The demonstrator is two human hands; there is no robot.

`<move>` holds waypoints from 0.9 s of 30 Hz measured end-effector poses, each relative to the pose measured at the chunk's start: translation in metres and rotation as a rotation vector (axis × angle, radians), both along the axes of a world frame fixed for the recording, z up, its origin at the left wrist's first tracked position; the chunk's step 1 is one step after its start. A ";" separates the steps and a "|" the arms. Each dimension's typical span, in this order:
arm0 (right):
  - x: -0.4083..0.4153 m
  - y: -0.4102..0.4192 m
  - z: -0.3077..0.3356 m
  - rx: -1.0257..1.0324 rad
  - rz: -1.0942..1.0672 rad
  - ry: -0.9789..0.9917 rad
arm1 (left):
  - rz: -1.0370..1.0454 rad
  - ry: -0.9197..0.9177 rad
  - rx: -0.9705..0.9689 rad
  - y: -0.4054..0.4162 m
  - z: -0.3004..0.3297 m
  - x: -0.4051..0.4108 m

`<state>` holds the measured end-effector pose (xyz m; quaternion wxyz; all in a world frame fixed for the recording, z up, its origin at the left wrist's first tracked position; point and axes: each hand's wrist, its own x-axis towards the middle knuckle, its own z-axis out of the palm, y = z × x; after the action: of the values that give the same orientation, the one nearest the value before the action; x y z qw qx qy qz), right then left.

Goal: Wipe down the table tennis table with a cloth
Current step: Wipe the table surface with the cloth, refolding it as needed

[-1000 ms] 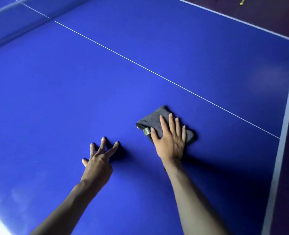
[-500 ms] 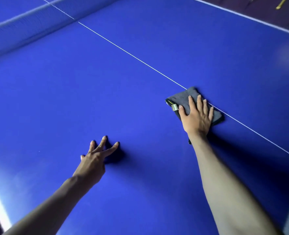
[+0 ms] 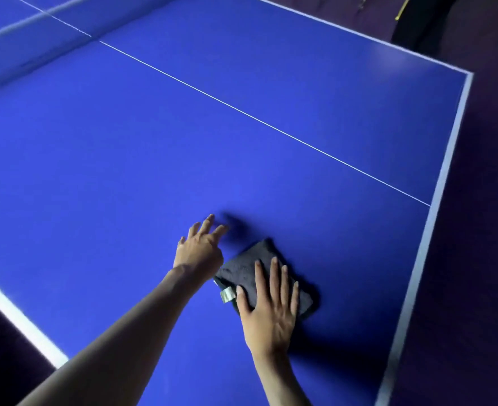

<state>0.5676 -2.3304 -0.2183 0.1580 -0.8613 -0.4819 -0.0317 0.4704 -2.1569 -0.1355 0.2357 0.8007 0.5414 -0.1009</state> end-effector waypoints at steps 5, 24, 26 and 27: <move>0.073 0.036 0.000 0.068 0.026 -0.051 | -0.023 -0.018 -0.009 -0.019 -0.009 0.034; 0.344 0.208 -0.003 0.046 -0.013 -0.028 | 0.083 0.015 0.088 -0.020 -0.039 0.069; 0.330 0.194 -0.002 0.047 -0.030 -0.016 | 0.100 0.009 0.069 -0.021 -0.037 0.070; 0.317 0.181 -0.002 0.054 -0.050 -0.015 | 0.108 0.010 0.065 -0.021 -0.037 0.071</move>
<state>0.8844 -2.1495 -0.2202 0.1766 -0.8681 -0.4606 -0.0549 0.5412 -2.1784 -0.1725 0.2120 0.7771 0.5879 -0.0744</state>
